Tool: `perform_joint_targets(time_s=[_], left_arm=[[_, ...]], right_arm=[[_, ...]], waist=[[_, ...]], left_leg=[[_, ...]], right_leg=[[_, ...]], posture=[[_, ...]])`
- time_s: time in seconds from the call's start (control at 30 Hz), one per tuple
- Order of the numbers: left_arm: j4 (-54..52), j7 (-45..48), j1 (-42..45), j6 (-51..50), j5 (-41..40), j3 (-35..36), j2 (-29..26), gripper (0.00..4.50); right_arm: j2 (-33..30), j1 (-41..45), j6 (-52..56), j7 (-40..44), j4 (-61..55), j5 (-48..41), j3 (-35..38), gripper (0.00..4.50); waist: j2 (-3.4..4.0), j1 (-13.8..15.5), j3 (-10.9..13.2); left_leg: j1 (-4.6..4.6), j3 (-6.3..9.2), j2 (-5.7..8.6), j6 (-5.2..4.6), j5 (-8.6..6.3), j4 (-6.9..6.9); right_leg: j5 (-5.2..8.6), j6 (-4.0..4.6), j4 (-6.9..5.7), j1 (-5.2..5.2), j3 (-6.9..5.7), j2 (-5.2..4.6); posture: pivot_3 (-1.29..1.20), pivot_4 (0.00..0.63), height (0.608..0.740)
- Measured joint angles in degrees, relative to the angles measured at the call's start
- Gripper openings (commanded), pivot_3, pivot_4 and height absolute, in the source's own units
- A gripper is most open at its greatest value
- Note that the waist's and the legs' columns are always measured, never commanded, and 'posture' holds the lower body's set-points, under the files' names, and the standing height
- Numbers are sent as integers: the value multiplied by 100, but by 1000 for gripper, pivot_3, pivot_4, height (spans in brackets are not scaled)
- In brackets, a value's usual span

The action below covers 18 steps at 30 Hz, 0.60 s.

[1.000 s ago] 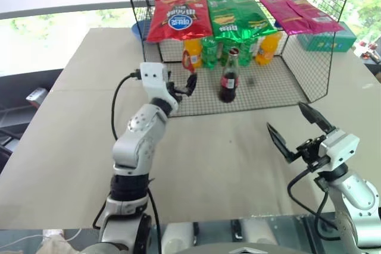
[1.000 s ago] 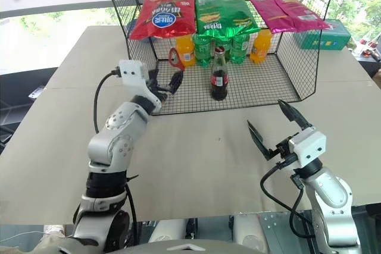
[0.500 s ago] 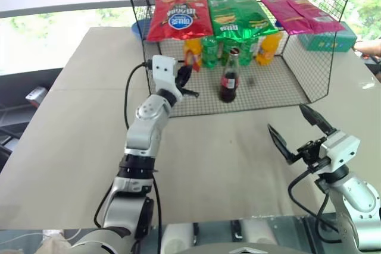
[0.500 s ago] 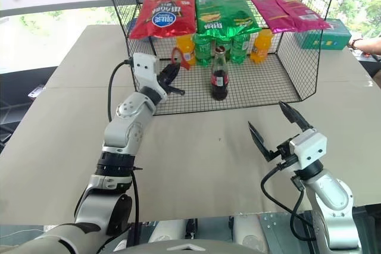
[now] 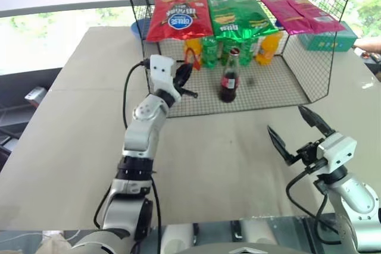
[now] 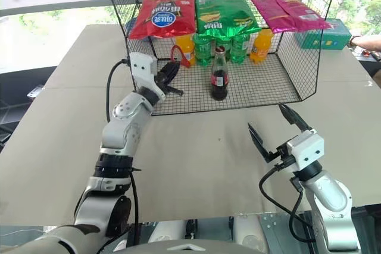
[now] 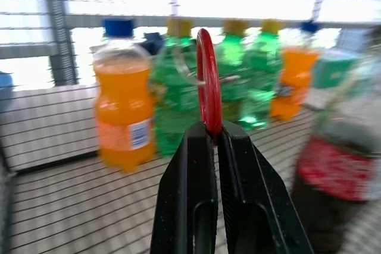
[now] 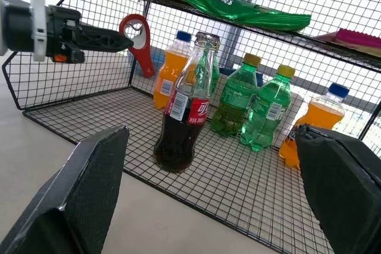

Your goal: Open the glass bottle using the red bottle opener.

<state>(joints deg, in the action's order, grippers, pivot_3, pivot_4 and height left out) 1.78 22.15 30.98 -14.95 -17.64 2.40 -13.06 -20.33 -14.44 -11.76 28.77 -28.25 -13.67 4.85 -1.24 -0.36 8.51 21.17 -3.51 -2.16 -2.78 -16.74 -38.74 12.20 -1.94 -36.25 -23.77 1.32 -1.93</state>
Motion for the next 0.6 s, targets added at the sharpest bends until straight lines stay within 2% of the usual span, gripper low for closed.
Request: perform_joint_targets(time_s=[0.27,0.33,0.43,0.47,0.5,0.53,0.6], left_arm=[[-800,746,-276,-716,-924,281,-469,18],[-989,1090,-421,-1095,-1434,451,-725,18],[-1410,1886,-799,-2087,-2812,830,-1249,18],[-1548,2089,-919,-2401,-3252,920,-1413,18],[-1702,2291,-1059,-2679,-3611,972,-1608,18],[-1702,2291,-1059,-2679,-3611,972,-1608,18],[-1920,2694,-1256,-3236,-4320,1070,-1949,18]], right_arm=[[-205,-258,884,130,-60,-255,-230,4500],[-358,-185,1320,205,-170,-431,-350,4500],[-753,623,2768,90,-593,-916,-478,4500],[-803,997,3167,90,-697,-1317,-445,4500],[-817,1389,3545,109,-733,-1852,-410,4500],[-817,1389,3545,109,-733,-1852,-410,4500],[-900,2361,4490,187,-750,-3284,-302,4500]], waist=[[1,-2,1],[6,-41,4],[-1,-115,15],[-5,-108,17],[-7,-96,18],[-8,-94,19],[-13,-5,28]], left_leg=[[-2,1,-3,0,0,0],[-6,-4,-7,0,0,0],[-11,-11,-11,1,0,0],[-14,-6,-10,1,1,0],[-14,1,-9,1,1,0],[-15,1,-10,1,1,0],[1,23,-6,1,1,2]], right_leg=[[2,4,-1,0,-1,-1],[2,4,-4,0,4,-2],[2,4,-21,-10,8,-8],[3,4,-25,-10,4,-7],[3,5,-27,-9,0,-4],[3,5,-27,-9,0,-4],[6,10,-25,-10,-20,-1]], posture=[[0,150,740],[0,150,740],[0,150,740],[0,150,740],[0,150,740],[0,150,740],[0,150,740]])
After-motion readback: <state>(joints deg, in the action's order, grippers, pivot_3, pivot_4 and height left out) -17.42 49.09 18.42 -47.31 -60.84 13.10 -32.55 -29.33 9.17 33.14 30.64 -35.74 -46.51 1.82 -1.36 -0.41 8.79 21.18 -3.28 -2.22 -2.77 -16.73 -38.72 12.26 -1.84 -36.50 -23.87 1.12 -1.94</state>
